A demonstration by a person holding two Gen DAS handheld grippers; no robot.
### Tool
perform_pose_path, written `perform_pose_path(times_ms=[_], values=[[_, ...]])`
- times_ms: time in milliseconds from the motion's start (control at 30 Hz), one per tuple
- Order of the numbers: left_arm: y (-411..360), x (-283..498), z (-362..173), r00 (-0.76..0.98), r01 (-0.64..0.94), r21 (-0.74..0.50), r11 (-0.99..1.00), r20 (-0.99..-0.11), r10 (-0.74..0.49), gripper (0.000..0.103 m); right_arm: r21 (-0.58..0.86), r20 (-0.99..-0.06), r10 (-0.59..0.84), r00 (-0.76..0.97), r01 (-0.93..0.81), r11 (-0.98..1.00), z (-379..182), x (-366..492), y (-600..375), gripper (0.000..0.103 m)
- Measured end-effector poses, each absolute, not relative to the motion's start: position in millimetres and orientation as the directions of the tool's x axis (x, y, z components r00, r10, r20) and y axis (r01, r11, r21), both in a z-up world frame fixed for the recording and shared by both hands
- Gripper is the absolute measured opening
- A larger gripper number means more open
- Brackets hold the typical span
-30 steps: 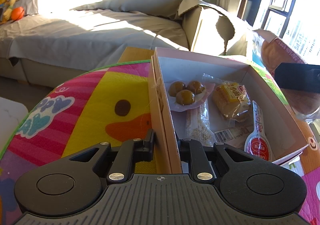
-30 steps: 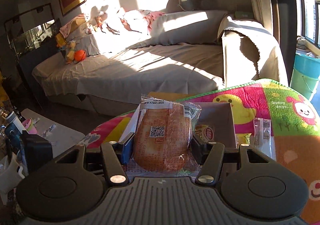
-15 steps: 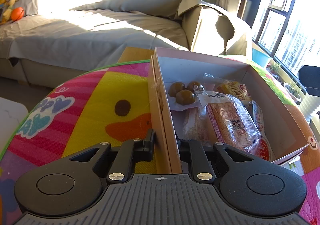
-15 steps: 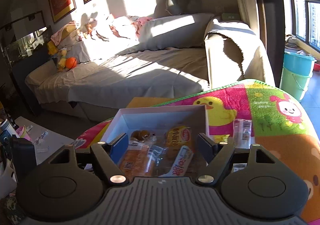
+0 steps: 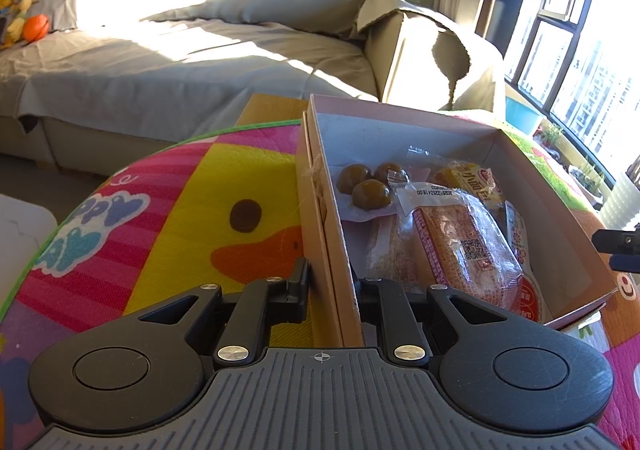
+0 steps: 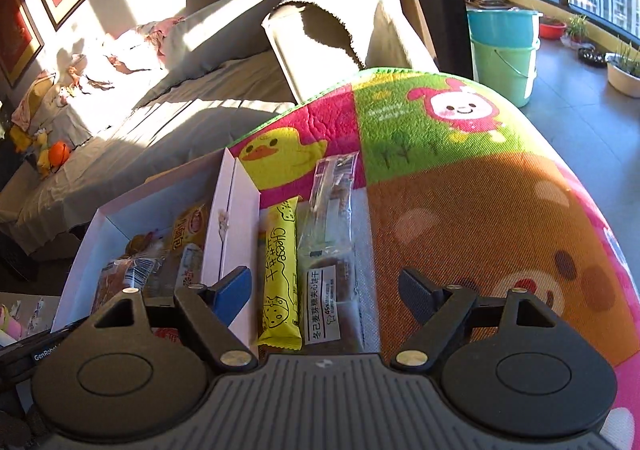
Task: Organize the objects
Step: 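Reach the right gripper to the clear packets on the mat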
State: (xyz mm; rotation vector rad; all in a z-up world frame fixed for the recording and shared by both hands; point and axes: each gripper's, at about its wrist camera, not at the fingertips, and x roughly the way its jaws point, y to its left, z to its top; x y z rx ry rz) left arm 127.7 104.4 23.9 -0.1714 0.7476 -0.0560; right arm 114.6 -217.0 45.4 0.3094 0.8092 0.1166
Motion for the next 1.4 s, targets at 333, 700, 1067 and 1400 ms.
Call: perform_pose_path(times_ms=[333, 700, 1067, 1400], values=[[104.2, 127.0, 22.5, 0.731, -0.011, -0.165, 0.986, -0.674, -0.105, 0.017, 0.32, -0.687, 0.234, 0.688, -0.003, 0.948, 44.3, 152.0, -208.2, 0.056], [103.5, 124.4, 23.3, 0.728, -0.008, -0.144, 0.99, -0.68, -0.093, 0.017, 0.228, -0.737, 0.122, 0.665, 0.074, 0.971, 24.3, 269.9, -204.5, 0.055], [102.0, 121.6, 24.5, 0.727, -0.007, -0.137, 0.991, -0.681, -0.089, 0.017, 0.253, -0.756, 0.292, 0.586, -0.151, 0.956, 24.7, 208.0, -196.7, 0.036], [101.7, 121.2, 24.8, 0.727, -0.008, -0.14, 0.99, -0.681, -0.091, 0.017, 0.027, -0.802, 0.233, 0.55, -0.356, 0.934, 29.6, 91.0, -192.4, 0.036]])
